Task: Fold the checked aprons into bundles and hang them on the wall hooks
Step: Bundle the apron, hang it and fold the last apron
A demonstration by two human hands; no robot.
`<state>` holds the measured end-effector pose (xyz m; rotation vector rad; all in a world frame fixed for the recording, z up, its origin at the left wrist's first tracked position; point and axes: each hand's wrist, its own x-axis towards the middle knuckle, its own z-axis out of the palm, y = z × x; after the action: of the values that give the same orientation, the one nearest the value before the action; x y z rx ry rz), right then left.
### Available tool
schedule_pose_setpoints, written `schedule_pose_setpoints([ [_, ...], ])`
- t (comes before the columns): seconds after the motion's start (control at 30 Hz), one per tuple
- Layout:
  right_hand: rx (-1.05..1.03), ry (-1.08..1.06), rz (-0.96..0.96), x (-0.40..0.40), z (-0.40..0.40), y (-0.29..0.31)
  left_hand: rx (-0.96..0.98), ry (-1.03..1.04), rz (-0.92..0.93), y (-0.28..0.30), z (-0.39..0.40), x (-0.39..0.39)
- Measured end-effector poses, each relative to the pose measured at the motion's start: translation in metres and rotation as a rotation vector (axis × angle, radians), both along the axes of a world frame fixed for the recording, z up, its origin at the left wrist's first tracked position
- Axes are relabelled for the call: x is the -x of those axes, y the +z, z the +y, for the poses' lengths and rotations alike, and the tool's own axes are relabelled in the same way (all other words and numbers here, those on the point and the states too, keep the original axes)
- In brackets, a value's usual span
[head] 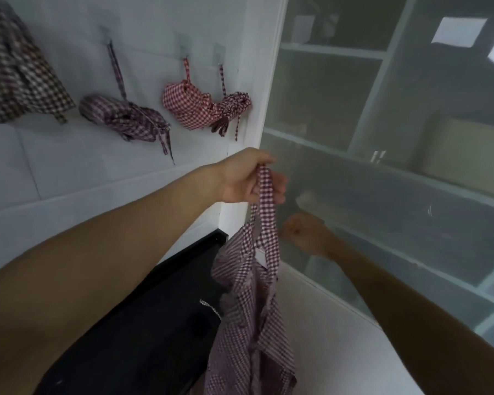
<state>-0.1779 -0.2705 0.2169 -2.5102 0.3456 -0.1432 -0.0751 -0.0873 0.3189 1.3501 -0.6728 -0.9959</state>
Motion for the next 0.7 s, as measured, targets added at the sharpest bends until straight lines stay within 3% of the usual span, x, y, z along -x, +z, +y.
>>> schedule_pose_setpoints([
  [0.07, -0.465, -0.012, -0.009, 0.006, 0.025, -0.003, -0.019, -0.002, -0.063, 0.001, -0.009, 0.004],
  [0.1, -0.72, 0.038, 0.066, 0.01, 0.033, -0.005, -0.02, -0.01, -0.073, 0.0, -0.011, 0.004],
  [0.13, -0.848, 0.135, 0.151, 0.014, 0.037, -0.007, -0.015, -0.008, -0.07, -0.002, -0.012, 0.001],
  [0.2, -0.88, 0.312, 0.276, 0.024, 0.04, -0.013, -0.004, 0.036, -0.05, -0.01, -0.01, -0.008],
  [0.27, -0.939, 0.382, 0.283, 0.03, 0.038, -0.011, -0.004, 0.102, -0.051, -0.018, -0.006, -0.017],
  [0.33, -1.022, 0.433, 0.203, 0.032, 0.039, -0.005, -0.01, 0.2, -0.03, -0.029, -0.004, -0.023],
  [0.43, -0.825, 0.286, 0.018, 0.026, 0.049, 0.007, -0.09, 0.282, -0.044, -0.047, 0.0, -0.027],
  [0.57, -0.696, 0.004, -0.248, 0.006, 0.057, 0.018, -0.416, -0.04, -0.217, -0.077, 0.015, -0.025],
  [0.63, -0.674, -0.063, -0.315, 0.001, 0.055, 0.029, -0.421, -0.216, -0.169, -0.094, 0.02, -0.017],
  [0.7, -0.735, -0.068, -0.326, 0.0, 0.056, 0.041, -0.365, -0.263, -0.204, -0.112, 0.02, -0.002],
])
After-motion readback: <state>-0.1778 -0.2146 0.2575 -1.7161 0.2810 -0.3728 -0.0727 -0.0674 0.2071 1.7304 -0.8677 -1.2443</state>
